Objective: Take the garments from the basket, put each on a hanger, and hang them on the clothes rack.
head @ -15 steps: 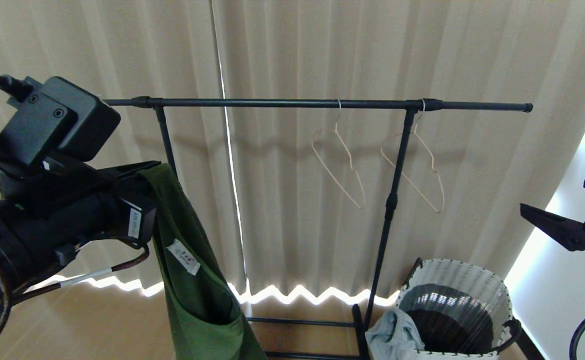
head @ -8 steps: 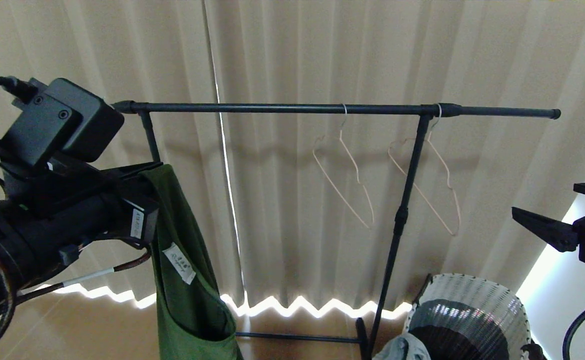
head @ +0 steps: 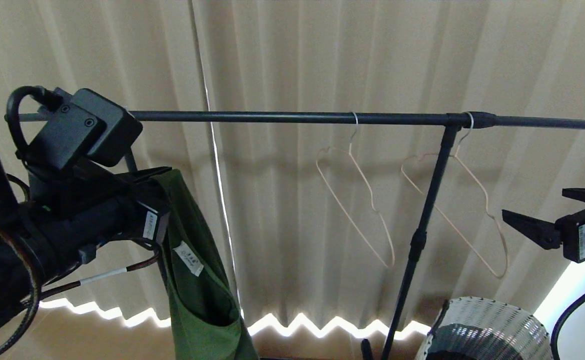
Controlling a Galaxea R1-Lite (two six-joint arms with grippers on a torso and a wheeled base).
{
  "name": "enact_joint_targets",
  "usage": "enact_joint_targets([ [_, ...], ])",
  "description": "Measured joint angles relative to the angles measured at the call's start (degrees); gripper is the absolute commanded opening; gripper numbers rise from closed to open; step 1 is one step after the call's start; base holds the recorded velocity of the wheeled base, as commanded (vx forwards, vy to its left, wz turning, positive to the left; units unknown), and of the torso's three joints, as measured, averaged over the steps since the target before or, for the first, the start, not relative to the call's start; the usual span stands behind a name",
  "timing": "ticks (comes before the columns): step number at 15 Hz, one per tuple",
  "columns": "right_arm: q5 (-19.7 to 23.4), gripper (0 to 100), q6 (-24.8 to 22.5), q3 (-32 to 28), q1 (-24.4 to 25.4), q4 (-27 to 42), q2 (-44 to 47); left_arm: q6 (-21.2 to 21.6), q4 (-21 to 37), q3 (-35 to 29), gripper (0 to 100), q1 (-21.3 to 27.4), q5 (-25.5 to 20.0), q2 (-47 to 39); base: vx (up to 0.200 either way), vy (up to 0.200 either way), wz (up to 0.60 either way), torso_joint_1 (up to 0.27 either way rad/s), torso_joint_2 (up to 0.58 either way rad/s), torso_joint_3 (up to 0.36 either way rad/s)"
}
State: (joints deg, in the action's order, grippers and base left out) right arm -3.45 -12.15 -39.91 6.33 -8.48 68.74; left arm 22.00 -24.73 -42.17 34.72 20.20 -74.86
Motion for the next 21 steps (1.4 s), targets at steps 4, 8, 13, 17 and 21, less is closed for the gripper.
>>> enact_joint_targets([
  [4,-1.00,100,4.79,-1.71,-0.66,5.18,1.84,0.11,-0.41,0.61,0,-0.05,0.00,-0.71,0.000,0.000,0.00,0.000,0.00,0.000],
  [8,-1.28,100,10.93,-7.28,-1.15,11.54,5.81,0.13,-1.43,1.18,0,0.00,0.05,-1.02,0.000,0.000,0.00,0.000,0.00,0.000],
  [13,-5.17,100,18.12,-11.37,0.94,10.83,14.80,0.07,-2.15,1.18,0,-0.02,-0.01,-1.29,0.000,0.000,0.00,0.000,0.00,0.000],
  [17,-7.50,100,20.49,-13.97,3.95,10.62,19.63,0.18,-2.15,1.18,0,-0.68,0.00,-1.71,0.000,0.000,0.00,0.000,0.00,0.000],
  [21,-9.68,100,20.49,-14.43,4.14,8.81,22.41,0.18,-2.17,1.49,0,-1.37,0.00,-1.93,0.000,0.000,0.00,0.000,0.00,0.000],
])
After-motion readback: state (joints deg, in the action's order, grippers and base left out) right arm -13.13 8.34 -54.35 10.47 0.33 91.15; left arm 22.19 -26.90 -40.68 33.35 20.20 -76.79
